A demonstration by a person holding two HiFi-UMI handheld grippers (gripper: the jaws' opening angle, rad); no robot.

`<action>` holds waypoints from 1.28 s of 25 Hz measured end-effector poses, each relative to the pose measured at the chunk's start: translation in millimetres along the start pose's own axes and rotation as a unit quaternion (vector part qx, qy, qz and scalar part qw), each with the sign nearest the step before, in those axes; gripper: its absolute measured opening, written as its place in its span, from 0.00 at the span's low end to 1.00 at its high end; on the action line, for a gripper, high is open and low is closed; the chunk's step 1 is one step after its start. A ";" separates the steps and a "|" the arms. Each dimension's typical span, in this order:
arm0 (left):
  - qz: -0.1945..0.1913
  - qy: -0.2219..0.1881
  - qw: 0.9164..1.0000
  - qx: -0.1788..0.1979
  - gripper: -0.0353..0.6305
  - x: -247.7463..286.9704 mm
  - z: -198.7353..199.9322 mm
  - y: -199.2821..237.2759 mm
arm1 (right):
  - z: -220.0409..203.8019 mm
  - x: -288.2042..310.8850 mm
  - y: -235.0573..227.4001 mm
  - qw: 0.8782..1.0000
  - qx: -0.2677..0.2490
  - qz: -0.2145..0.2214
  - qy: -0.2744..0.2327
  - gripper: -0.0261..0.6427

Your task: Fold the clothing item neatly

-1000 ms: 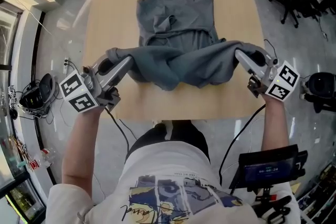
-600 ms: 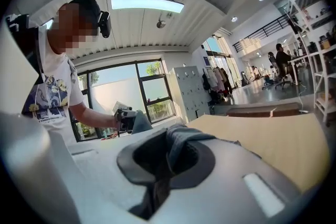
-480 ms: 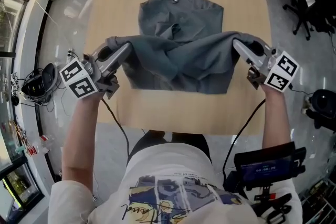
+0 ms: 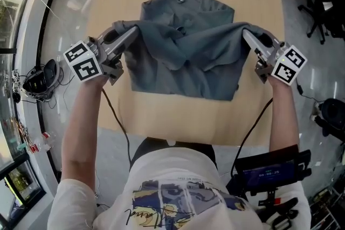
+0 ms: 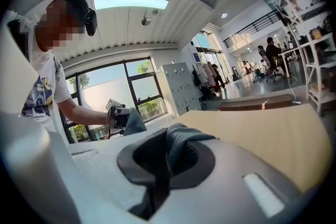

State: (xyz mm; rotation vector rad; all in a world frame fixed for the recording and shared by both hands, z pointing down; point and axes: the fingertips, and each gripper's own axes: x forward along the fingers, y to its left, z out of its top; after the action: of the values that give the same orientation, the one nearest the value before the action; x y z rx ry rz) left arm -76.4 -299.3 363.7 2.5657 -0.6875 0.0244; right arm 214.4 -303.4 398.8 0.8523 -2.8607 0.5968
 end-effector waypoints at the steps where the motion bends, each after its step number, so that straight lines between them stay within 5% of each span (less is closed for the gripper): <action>1: 0.003 0.003 1.000 -0.005 0.09 2.4 0.6 6.9 | -0.3 3.3 -5.5 1.000 0.003 -0.003 0.002 0.06; 19: 0.071 0.023 0.995 -0.069 0.09 38.9 -25.1 109.3 | -49.4 37.6 -80.0 0.992 0.062 -0.085 0.062 0.06; 27: 0.118 0.076 0.988 -0.067 0.12 58.8 -68.5 148.8 | -100.6 52.4 -116.1 0.984 0.107 -0.110 0.094 0.06; 32: 0.135 0.120 0.982 -0.046 0.19 63.4 -82.7 162.2 | -115.5 58.5 -121.9 0.979 0.120 -0.120 0.113 0.16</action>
State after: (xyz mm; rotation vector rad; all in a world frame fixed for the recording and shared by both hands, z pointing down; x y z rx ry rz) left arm -89.6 -414.3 518.0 2.3133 -0.9115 0.3767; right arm 229.6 -380.9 558.1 1.0656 -2.4686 0.9528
